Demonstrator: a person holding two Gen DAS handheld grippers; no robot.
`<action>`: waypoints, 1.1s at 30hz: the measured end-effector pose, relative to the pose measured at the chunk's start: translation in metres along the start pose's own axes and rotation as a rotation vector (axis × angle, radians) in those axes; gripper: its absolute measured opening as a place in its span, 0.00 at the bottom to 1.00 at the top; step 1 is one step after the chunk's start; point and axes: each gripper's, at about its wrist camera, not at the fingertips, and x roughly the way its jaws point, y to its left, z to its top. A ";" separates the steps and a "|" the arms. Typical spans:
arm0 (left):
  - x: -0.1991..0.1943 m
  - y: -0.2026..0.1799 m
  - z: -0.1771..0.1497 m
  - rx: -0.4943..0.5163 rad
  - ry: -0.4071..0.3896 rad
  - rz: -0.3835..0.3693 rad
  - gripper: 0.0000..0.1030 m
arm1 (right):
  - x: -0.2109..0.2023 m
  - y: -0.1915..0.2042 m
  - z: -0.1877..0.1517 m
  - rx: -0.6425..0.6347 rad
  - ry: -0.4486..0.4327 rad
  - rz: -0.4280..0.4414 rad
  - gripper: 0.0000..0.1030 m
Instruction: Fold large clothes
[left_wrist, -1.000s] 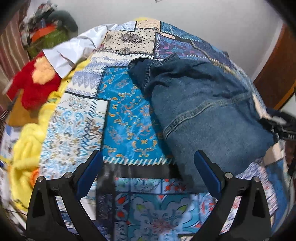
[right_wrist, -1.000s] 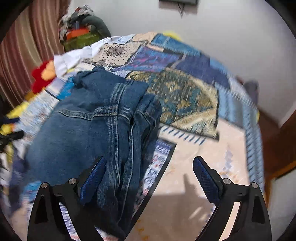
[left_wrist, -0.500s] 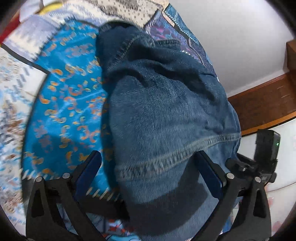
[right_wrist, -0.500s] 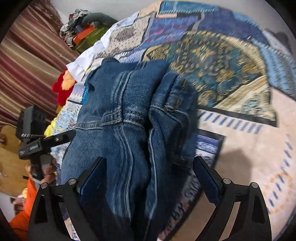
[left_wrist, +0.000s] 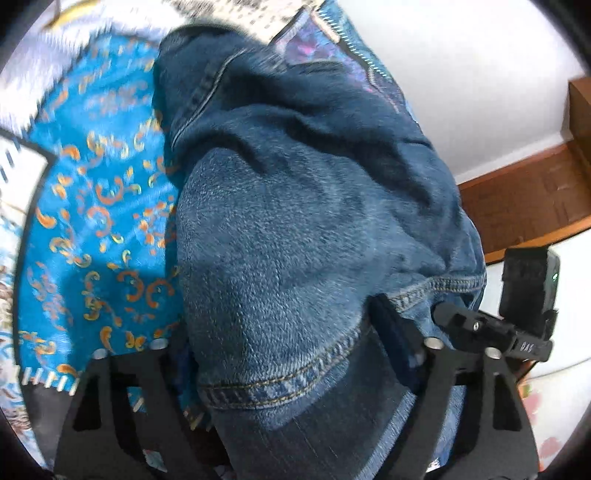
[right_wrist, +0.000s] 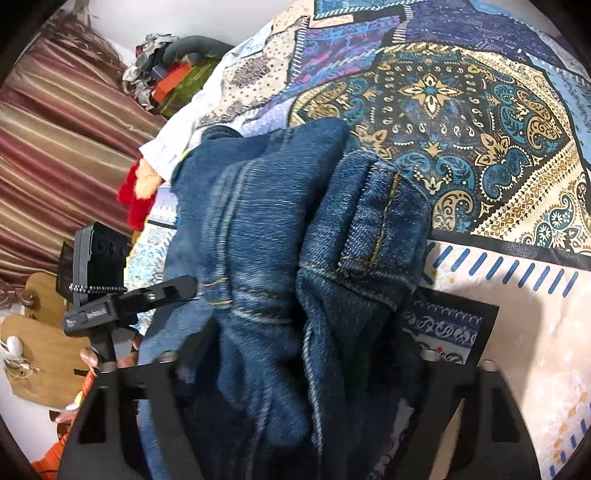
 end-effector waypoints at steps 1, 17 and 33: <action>-0.005 -0.007 -0.003 0.022 -0.009 0.009 0.69 | -0.004 0.001 -0.001 0.000 -0.004 0.005 0.52; -0.154 -0.079 -0.026 0.244 -0.234 0.097 0.55 | -0.076 0.114 -0.008 -0.131 -0.135 0.016 0.41; -0.209 0.013 -0.076 0.125 -0.195 0.202 0.55 | 0.004 0.192 -0.056 -0.128 -0.024 0.089 0.41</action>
